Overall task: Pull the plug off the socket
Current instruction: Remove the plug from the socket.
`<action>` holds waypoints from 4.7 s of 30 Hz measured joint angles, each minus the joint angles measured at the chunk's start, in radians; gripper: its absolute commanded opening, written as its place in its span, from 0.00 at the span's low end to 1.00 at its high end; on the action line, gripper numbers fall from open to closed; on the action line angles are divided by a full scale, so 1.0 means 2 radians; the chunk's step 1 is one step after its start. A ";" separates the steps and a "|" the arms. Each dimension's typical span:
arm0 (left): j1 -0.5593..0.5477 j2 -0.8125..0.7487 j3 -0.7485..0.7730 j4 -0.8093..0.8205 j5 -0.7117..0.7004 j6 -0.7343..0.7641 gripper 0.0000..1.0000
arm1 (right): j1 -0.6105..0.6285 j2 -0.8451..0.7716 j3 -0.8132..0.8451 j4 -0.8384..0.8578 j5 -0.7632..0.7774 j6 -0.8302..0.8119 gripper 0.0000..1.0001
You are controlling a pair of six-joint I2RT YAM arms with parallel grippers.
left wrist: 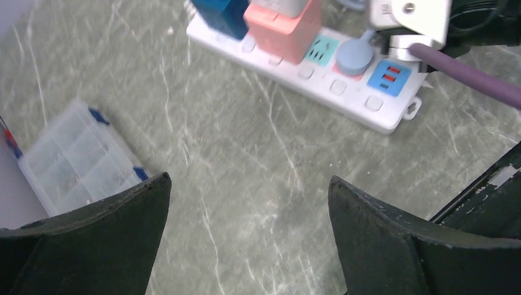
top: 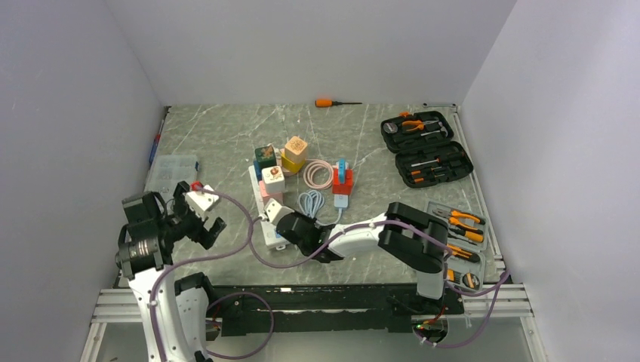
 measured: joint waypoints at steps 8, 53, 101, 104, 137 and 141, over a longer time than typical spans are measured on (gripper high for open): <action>0.000 -0.069 -0.038 -0.031 0.077 0.150 0.99 | 0.006 -0.031 0.032 -0.061 -0.076 0.058 0.14; -0.093 -0.027 -0.266 0.089 0.187 0.615 0.99 | -0.073 -0.068 0.056 -0.100 -0.238 0.204 0.00; -0.221 -0.002 -0.283 0.304 0.014 0.616 0.00 | -0.044 -0.044 0.078 -0.044 -0.148 0.118 0.46; -0.221 0.000 -0.278 0.304 0.006 0.613 0.00 | -0.035 -0.034 0.078 -0.028 -0.128 0.099 0.43; -0.221 -0.023 -0.227 0.212 -0.012 0.609 0.00 | -0.004 0.008 0.072 0.032 -0.051 0.027 0.00; -0.221 -0.023 -0.220 0.201 -0.020 0.613 0.00 | -0.009 0.008 0.077 0.027 -0.066 0.043 0.00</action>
